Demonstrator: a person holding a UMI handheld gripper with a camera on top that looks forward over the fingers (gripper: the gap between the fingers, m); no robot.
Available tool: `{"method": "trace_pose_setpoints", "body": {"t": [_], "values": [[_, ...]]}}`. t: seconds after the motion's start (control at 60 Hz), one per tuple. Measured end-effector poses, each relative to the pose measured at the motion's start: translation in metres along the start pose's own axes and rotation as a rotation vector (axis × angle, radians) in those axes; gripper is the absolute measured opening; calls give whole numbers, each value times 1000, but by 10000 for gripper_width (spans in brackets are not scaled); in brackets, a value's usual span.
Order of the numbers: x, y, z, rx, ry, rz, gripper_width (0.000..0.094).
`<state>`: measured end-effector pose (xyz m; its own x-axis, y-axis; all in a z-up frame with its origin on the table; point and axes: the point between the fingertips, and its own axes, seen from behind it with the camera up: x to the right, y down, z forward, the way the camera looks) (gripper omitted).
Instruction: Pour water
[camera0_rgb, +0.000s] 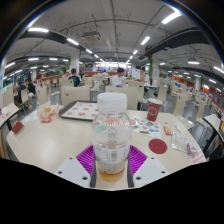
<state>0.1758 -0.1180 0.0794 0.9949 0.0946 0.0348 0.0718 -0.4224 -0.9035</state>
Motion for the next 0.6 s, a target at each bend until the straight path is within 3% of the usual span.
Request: {"method": "trace_pose_setpoints", "body": {"t": [0.217,0.433,0.6], "values": [[-85,-80,1,39,-239,307,412],[-125,-175,23,34,-482,961,414],[-118,-185,79,-14,-566,1519,414]]}}
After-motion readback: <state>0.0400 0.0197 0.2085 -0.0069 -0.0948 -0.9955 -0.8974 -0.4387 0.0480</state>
